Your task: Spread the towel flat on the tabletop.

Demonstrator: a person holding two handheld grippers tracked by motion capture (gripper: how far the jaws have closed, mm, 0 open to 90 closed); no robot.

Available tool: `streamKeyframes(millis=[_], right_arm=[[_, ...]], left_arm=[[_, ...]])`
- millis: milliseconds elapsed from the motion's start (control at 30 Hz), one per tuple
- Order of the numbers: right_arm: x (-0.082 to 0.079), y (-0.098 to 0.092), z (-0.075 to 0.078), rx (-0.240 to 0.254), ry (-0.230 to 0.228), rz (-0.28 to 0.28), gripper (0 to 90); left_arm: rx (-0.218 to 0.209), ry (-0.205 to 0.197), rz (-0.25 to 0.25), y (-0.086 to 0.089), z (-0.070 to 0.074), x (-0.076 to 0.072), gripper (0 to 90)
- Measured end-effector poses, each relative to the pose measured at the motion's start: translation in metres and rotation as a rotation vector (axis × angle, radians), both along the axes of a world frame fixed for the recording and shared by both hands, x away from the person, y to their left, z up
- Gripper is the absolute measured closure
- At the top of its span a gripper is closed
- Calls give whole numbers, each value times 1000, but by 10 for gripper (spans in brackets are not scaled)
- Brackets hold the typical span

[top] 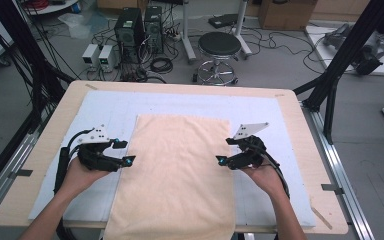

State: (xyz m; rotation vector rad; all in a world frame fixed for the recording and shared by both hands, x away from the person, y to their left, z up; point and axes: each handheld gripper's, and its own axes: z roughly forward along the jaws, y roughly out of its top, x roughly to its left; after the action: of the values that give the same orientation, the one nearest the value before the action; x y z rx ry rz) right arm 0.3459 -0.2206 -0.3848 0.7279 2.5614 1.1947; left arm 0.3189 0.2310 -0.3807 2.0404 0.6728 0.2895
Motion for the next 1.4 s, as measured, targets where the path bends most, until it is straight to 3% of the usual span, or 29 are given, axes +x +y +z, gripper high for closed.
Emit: streamKeyframes(millis=[1100, 1233, 1400], right_arm=[[3, 0, -3, -21, 4, 2, 237], [9, -1, 1, -42, 8, -16, 236], [23, -2, 17, -39, -10, -25, 237]], left_arm=[[14, 14, 11, -4, -7, 9, 347], [23, 18, 40, -4, 1, 22, 353], [-9, -2, 58, -4, 19, 41, 348]])
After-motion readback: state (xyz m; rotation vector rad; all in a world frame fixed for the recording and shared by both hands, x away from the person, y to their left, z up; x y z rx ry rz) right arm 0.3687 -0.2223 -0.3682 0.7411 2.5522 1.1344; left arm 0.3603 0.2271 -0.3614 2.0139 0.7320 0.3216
